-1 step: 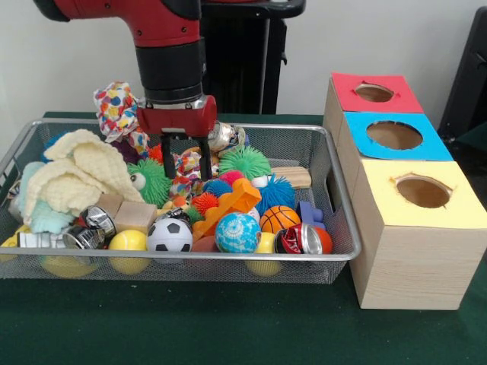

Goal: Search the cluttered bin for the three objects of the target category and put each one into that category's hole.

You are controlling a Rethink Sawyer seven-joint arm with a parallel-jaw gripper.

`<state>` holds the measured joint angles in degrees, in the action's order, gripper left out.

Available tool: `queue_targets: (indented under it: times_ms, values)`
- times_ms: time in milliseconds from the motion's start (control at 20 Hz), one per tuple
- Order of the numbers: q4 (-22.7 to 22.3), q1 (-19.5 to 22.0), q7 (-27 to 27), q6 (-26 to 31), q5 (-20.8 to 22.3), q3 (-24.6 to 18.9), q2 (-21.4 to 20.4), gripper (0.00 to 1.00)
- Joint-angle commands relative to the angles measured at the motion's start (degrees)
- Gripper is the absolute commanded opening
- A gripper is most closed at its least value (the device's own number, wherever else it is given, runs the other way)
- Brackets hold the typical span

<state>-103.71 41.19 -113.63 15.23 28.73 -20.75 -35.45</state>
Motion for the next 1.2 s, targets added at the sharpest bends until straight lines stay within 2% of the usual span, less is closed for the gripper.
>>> queue_targets:
  times_ms: [50, 250, 450, 850, 1200]
  values:
    - [10.3, -3.29, 3.5, 7.4, 5.38, 5.34, -1.86, 1.0]
    - [11.38, -3.81, 4.2, 11.05, 4.84, 5.9, -1.4, 1.0]
    - [10.53, -2.68, 3.2, 10.13, 4.17, 5.18, 0.85, 1.0]
    - [9.9, -4.4, 0.37, 10.46, 2.94, 6.64, 5.02, 1.0]
    - [5.79, -1.96, 1.87, 11.42, 0.99, 4.8, 2.91, 1.0]
